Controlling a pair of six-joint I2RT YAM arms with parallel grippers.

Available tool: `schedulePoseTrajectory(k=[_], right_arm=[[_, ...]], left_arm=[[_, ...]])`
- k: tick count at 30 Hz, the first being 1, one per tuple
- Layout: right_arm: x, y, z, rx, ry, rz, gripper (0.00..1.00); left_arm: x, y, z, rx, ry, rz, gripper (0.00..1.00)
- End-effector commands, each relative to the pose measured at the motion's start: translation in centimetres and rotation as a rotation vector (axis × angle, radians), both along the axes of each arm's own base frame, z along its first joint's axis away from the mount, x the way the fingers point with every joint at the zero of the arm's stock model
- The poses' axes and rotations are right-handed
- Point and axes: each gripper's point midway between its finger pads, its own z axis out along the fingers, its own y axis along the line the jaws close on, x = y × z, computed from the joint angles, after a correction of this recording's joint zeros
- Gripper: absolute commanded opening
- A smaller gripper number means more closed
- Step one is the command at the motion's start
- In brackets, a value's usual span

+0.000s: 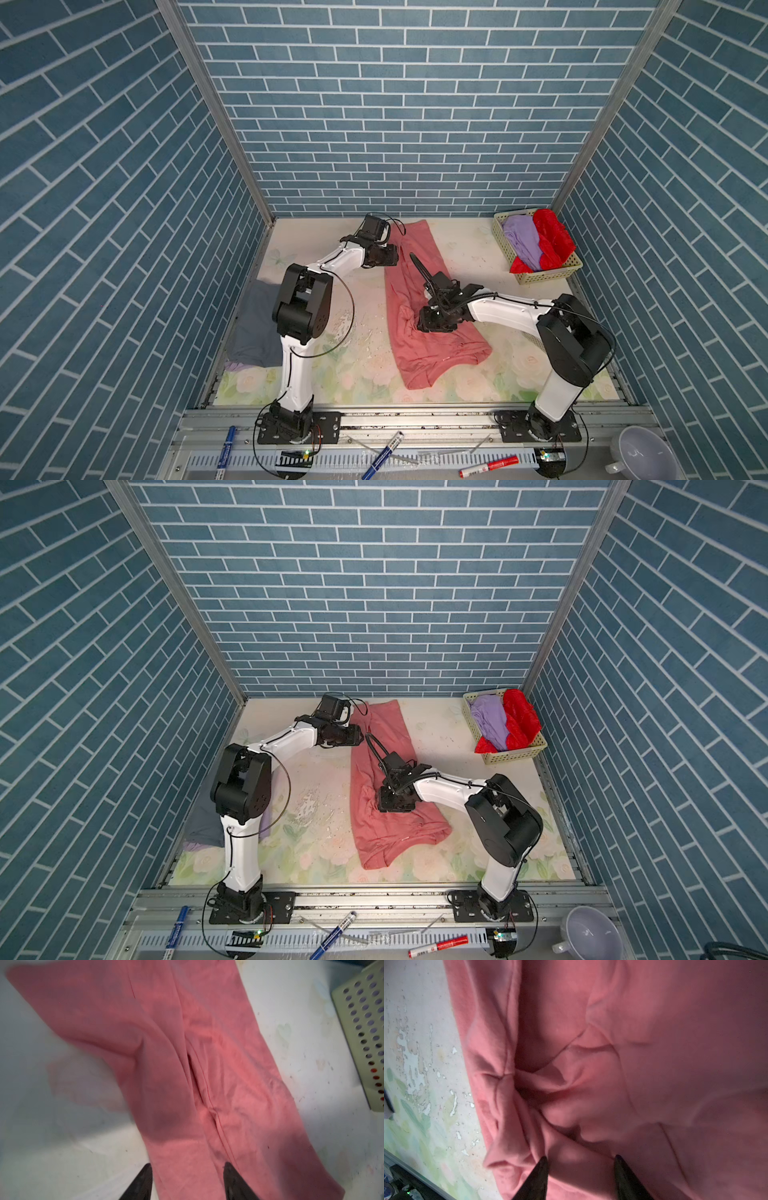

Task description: Fold and stack the t-shirts

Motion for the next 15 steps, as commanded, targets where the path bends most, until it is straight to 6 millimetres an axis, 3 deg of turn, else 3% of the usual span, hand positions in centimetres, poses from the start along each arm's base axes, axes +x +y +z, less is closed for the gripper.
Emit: schedulePoseTrajectory(k=[1,11,15], right_arm=[[-0.9,-1.6,0.8,-0.033,-0.006,-0.038,0.52],[-3.1,-3.1,-2.7,-0.008,0.046,-0.146,0.51],[-3.8,-2.0,-3.5,0.001,0.056,-0.122,0.5]], left_arm=[[-0.9,-0.7,-1.4,-0.034,0.047,0.019,0.56],[-0.5,-4.3,-3.1,-0.079,0.083,0.008,0.54],[1.0,-5.3,-4.4,-0.081,0.097,0.011,0.54]])
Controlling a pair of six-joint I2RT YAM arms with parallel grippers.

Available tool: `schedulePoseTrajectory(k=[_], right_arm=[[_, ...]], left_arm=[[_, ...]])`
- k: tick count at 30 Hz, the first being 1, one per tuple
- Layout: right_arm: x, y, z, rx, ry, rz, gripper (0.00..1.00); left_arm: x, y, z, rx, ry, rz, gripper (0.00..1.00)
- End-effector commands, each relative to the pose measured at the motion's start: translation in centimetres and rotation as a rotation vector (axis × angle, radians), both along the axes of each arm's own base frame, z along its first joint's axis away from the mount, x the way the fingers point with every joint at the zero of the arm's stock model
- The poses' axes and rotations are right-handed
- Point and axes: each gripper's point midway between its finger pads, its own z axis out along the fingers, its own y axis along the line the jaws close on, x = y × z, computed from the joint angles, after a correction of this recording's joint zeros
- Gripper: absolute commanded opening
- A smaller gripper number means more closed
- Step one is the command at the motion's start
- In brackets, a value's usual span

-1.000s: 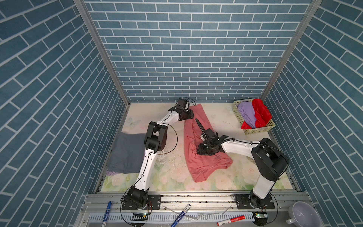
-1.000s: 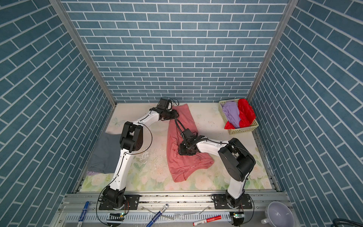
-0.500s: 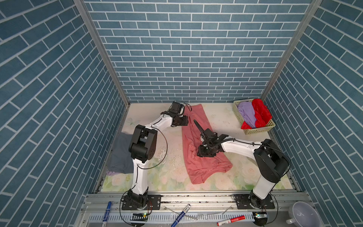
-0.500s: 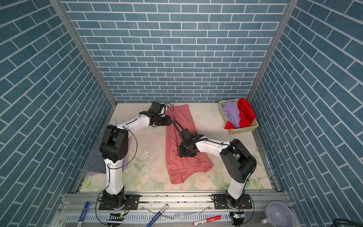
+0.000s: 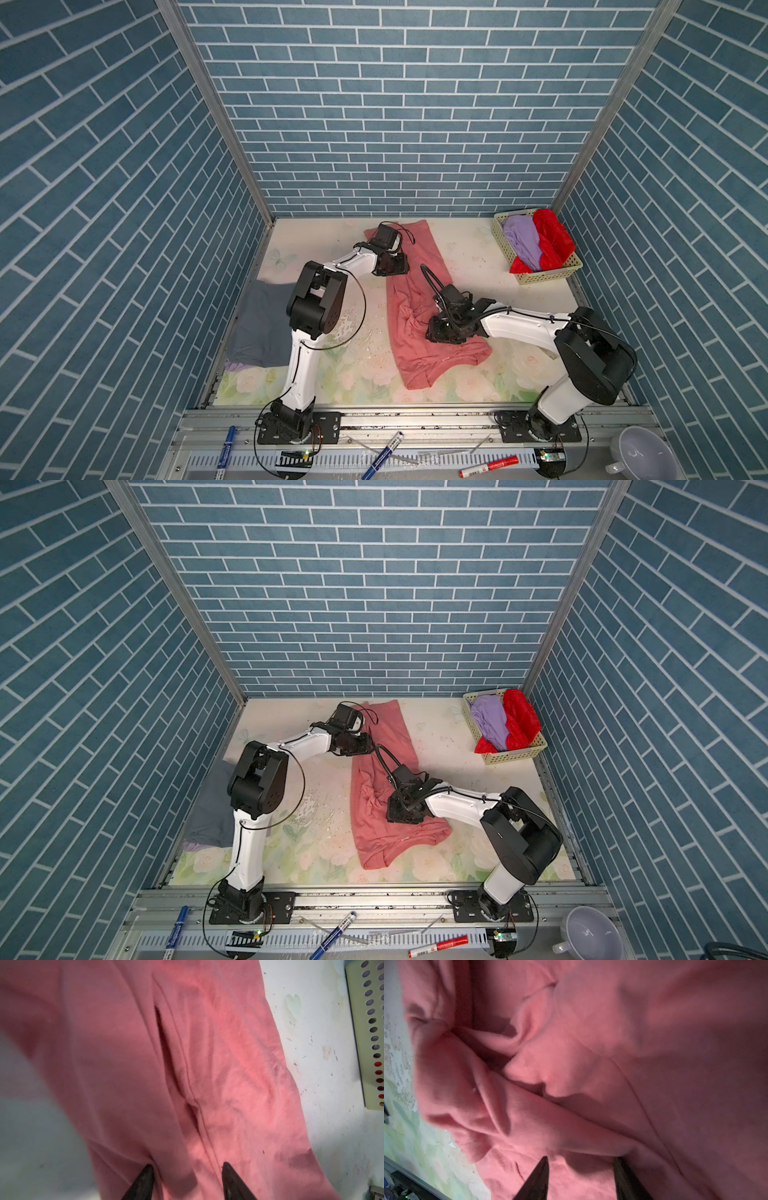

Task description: Fold and stack the t-shirts

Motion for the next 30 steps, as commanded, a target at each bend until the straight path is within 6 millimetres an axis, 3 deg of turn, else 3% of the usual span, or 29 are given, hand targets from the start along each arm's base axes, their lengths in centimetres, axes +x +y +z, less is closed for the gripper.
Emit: schedulePoseTrajectory(k=[1,5,8,12,16,22,25,30], right_arm=[[-1.5,0.5,-2.0,-0.014,0.047,-0.011,0.49],[-1.6,3.4,-1.6,0.03,0.042,0.059,0.49],[-1.4,4.1,-1.5,-0.007,0.026,0.101,0.49],[-1.1,3.2,-0.9,-0.056,-0.002,0.104,0.49],[-1.1,2.7,0.6,-0.064,-0.04,0.133,0.49],[0.6,1.1,6.4,-0.059,-0.222,0.127,0.53],[1.4,-0.6,7.7,-0.06,-0.258,0.059,0.57],[1.0,-2.9,7.6,0.003,-0.208,-0.029,0.59]], left_arm=[[1.0,-1.1,-1.6,-0.005,0.02,0.001,0.54],[3.1,-2.1,-3.3,0.011,0.037,-0.017,0.54],[4.3,-3.0,-3.3,0.005,0.034,-0.035,0.53],[4.9,-1.9,-1.4,0.05,-0.018,-0.028,0.54],[4.0,-0.2,1.7,0.093,-0.076,-0.039,0.55],[-1.1,2.4,7.7,0.075,-0.16,-0.062,0.59],[-5.3,4.7,8.1,0.097,-0.111,-0.035,0.6],[-14.1,8.0,5.7,0.074,0.037,0.008,0.59]])
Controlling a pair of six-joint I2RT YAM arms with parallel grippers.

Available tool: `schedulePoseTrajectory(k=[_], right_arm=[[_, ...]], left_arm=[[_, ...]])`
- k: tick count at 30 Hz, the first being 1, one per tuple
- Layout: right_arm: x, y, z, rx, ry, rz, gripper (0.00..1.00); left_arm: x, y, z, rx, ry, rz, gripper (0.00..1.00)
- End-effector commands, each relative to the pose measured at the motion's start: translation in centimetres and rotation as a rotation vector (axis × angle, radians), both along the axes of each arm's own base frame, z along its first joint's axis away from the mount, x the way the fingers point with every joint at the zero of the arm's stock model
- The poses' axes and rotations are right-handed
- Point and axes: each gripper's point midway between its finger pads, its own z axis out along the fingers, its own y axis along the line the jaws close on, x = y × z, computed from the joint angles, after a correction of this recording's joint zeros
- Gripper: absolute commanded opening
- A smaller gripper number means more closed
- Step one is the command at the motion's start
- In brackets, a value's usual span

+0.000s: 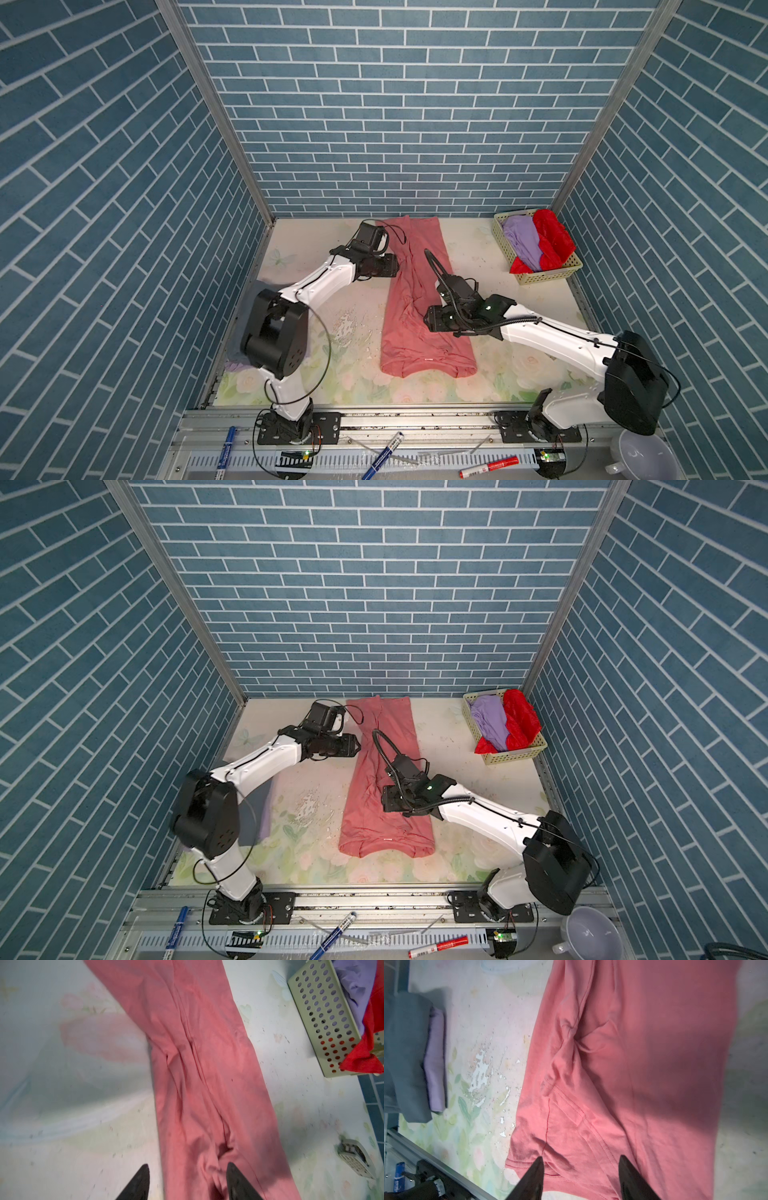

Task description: Fold and stack the t-shirts

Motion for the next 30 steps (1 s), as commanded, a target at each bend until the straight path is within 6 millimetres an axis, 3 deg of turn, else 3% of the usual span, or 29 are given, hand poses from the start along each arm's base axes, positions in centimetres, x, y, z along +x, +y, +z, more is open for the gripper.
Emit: schedulePoseTrajectory(k=[1,3,6,12,18,25,30], right_arm=[[-1.3,-2.7,-1.8,-0.018,0.067,-0.056,0.6],[-2.0,-3.8,-2.0,0.009,0.091,-0.082,0.64],[-3.1,-6.1,-3.0,0.023,0.132,-0.146,0.7],[-5.3,-9.9,-5.3,0.045,0.205,-0.246,0.77],[-6.9,-10.6,-7.6,0.068,0.275,-0.276,0.76],[-7.8,-10.1,-9.8,0.111,0.336,-0.29,0.75],[-8.3,-9.4,-11.0,0.125,0.384,-0.272,0.71]], left_arm=[[-6.2,2.4,-4.3,0.03,0.179,0.031,0.59],[-9.6,4.1,-5.0,0.055,0.231,0.045,0.59],[-13.8,4.3,-5.8,-0.023,0.305,0.04,0.61],[-19.4,3.7,-8.4,-0.142,0.417,0.075,0.63],[-22.0,2.8,-10.4,-0.159,0.482,0.075,0.63],[-23.2,0.1,-12.7,-0.21,0.522,0.07,0.61],[-24.2,-2.1,-13.4,-0.233,0.558,0.034,0.5]])
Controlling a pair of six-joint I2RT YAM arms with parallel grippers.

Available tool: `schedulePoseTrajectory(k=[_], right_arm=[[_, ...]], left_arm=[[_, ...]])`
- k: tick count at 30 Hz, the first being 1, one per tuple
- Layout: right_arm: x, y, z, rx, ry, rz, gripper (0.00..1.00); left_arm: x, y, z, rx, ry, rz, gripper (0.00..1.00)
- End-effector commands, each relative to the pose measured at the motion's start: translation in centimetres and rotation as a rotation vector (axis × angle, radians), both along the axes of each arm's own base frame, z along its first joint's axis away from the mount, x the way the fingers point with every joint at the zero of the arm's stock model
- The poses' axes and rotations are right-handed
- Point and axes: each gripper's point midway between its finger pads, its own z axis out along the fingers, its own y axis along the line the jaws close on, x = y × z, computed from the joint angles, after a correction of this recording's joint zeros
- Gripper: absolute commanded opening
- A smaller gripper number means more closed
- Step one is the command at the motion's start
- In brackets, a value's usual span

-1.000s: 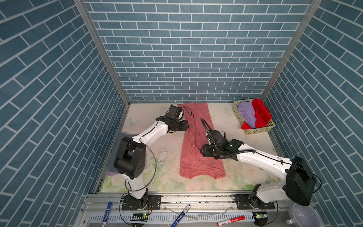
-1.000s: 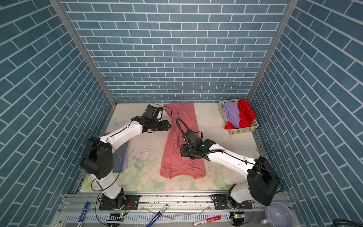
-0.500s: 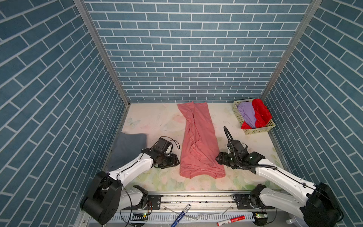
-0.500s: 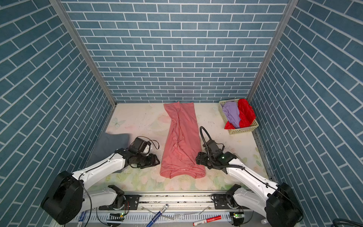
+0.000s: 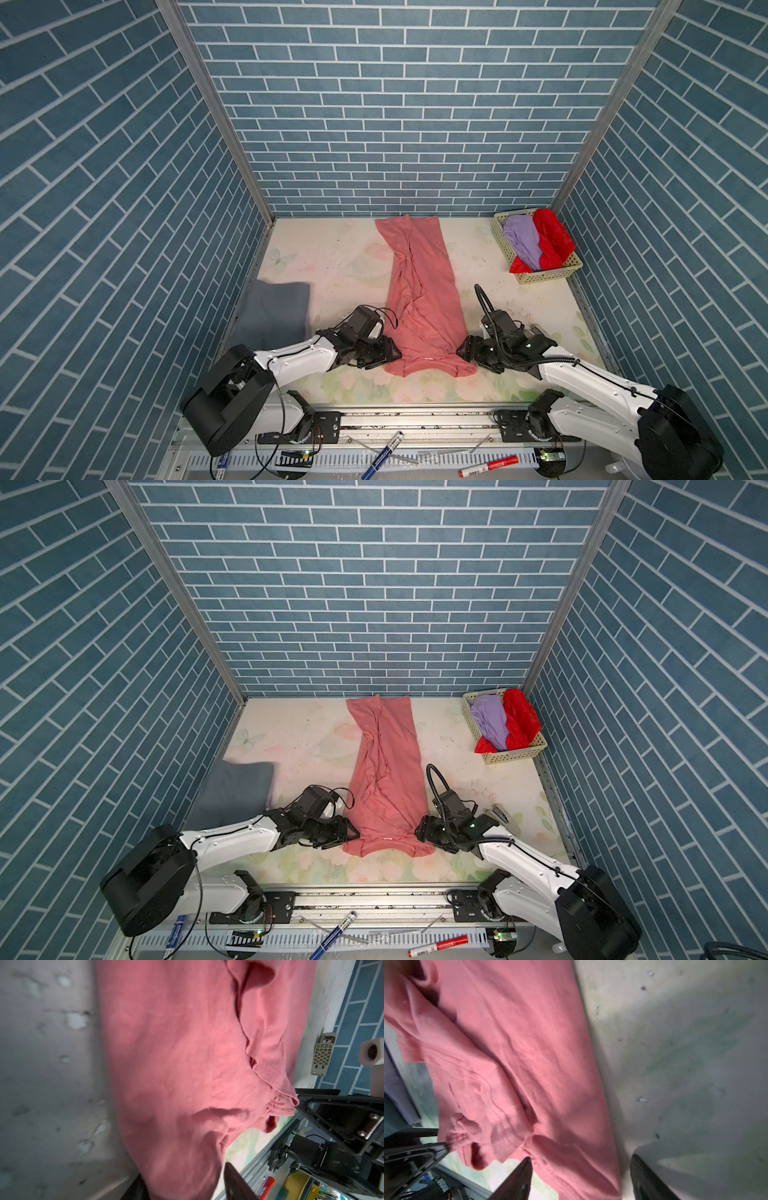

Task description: Fold and stack the t-shirts

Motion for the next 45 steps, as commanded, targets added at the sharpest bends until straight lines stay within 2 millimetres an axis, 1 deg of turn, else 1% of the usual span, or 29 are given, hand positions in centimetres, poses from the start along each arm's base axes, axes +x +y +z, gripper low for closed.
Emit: schedulePoseTrajectory(k=[1,2,4,7,8,10,12,15,17,19,22,23,25,27,30,31,34,36,39,43,45], right_arm=[[-1.3,0.0,-2.2,0.013,0.088,-0.017,0.69],[-1.3,0.2,-2.3,0.022,0.095,-0.011,0.64],[-1.2,0.8,-2.3,0.045,0.1,0.001,0.49],[-1.2,1.0,-1.8,0.053,0.097,0.007,0.2],[-1.3,1.0,-1.4,0.052,0.088,0.01,0.13],[-1.5,0.9,-0.4,0.044,0.07,0.013,0.02],[-1.6,0.8,1.1,0.04,0.038,0.022,0.0],[-1.1,1.4,4.0,0.079,-0.038,0.033,0.0],[-0.4,2.0,5.8,0.115,-0.089,0.033,0.0],[0.7,2.8,7.4,0.15,-0.144,0.036,0.0],[3.1,4.2,9.5,0.161,-0.229,0.043,0.0],[4.2,4.7,10.1,0.159,-0.264,0.041,0.0],[6.5,5.7,11.3,0.16,-0.322,0.032,0.0],[9.5,6.7,12.4,0.173,-0.374,0.01,0.0],[13.4,7.6,13.3,0.175,-0.422,-0.011,0.0],[14.5,7.8,13.5,0.171,-0.429,-0.014,0.0],[17.7,8.5,13.2,0.18,-0.424,-0.021,0.0],[19.8,8.6,12.5,0.18,-0.408,-0.03,0.0],[22.7,8.4,11.3,0.185,-0.384,-0.057,0.0],[25.6,8.2,10.5,0.196,-0.367,-0.086,0.0],[26.9,7.9,10.0,0.202,-0.357,-0.103,0.0]], left_arm=[[-2.1,0.6,-2.7,0.062,0.09,0.022,0.46],[-2.3,0.5,-2.8,0.063,0.094,0.021,0.42],[-2.5,0.4,-2.6,0.06,0.09,0.023,0.31],[-3.0,0.4,-1.8,0.057,0.083,0.026,0.15],[-3.4,0.5,-1.5,0.058,0.079,0.024,0.1],[-4.0,0.7,-1.0,0.063,0.075,0.024,0.03],[-4.7,1.0,-0.2,0.061,0.076,0.02,0.0],[-5.2,1.4,1.5,0.043,0.062,0.022,0.0],[-5.1,1.8,2.7,0.046,0.036,0.024,0.0],[-4.4,1.6,4.1,0.03,-0.002,0.016,0.0],[-2.2,1.1,6.0,-0.016,-0.045,0.024,0.0],[-1.0,0.8,6.6,-0.038,-0.061,0.031,0.0],[1.4,0.6,7.5,-0.066,-0.095,0.045,0.0],[4.2,0.2,8.6,-0.086,-0.144,0.049,0.0],[8.4,-0.4,10.0,-0.099,-0.203,0.052,0.0],[9.5,-0.6,10.0,-0.102,-0.212,0.054,0.0],[13.6,-0.9,10.6,-0.109,-0.25,0.077,0.0],[16.2,-0.6,10.3,-0.106,-0.259,0.105,0.0],[19.3,-0.2,9.5,-0.111,-0.252,0.15,0.0],[22.3,0.1,7.8,-0.125,-0.224,0.191,0.02],[23.7,0.1,7.1,-0.134,-0.214,0.198,0.08]])
